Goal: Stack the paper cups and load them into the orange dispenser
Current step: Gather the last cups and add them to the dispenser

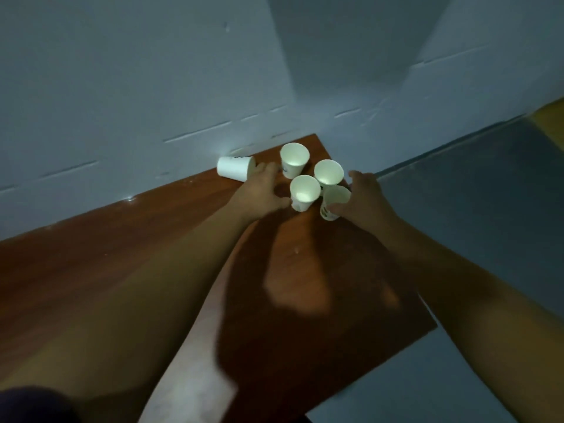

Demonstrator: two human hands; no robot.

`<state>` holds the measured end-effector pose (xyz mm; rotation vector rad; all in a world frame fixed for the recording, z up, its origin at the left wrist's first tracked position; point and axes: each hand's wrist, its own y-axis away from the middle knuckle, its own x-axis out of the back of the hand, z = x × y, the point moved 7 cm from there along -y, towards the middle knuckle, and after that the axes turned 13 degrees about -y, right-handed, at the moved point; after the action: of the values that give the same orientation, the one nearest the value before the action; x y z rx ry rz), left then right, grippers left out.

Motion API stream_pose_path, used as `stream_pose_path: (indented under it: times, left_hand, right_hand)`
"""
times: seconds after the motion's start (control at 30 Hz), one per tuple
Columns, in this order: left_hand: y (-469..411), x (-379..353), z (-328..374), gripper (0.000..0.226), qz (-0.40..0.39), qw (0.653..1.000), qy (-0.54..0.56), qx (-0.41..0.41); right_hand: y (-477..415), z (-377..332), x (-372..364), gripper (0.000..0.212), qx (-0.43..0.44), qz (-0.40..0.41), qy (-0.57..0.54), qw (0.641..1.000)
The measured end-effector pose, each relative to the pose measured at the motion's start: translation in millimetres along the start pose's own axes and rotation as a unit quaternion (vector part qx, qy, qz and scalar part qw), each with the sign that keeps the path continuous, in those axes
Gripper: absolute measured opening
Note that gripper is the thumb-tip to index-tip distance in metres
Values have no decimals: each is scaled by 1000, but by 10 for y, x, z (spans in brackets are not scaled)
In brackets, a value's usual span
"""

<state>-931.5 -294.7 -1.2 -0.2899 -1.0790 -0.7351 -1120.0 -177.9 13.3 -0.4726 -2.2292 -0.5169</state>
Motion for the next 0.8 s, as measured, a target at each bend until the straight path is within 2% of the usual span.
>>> stream_pose_path:
  times: [0.13, 0.23, 0.37, 0.47, 0.67, 0.8]
  left_hand:
    - [-353, -421, 161, 97, -45, 999, -7, -5]
    - [-516, -646, 195, 107, -42, 999, -14, -15]
    - [-583, -813, 160, 92, -32, 998, -42, -19]
    - [-491, -812, 170, 77, 3, 999, -29, -33]
    - [63, -531, -145, 73, 39, 998, 45, 16]
    - [680, -105, -610, 76, 86, 991, 74, 71]
  right_hand:
    - [-139, 246, -186, 91, -20, -10, -30, 999]
    - [-244, 359, -321, 85, -11, -2, -16, 1000]
    - [-266, 421, -440, 60, 31, 20, 3, 999]
    - [-234, 447, -505, 50, 54, 27, -9, 998]
    - [88, 130, -523, 61, 67, -3, -46, 997]
    - [367, -395, -610, 61, 104, -15, -95, 990]
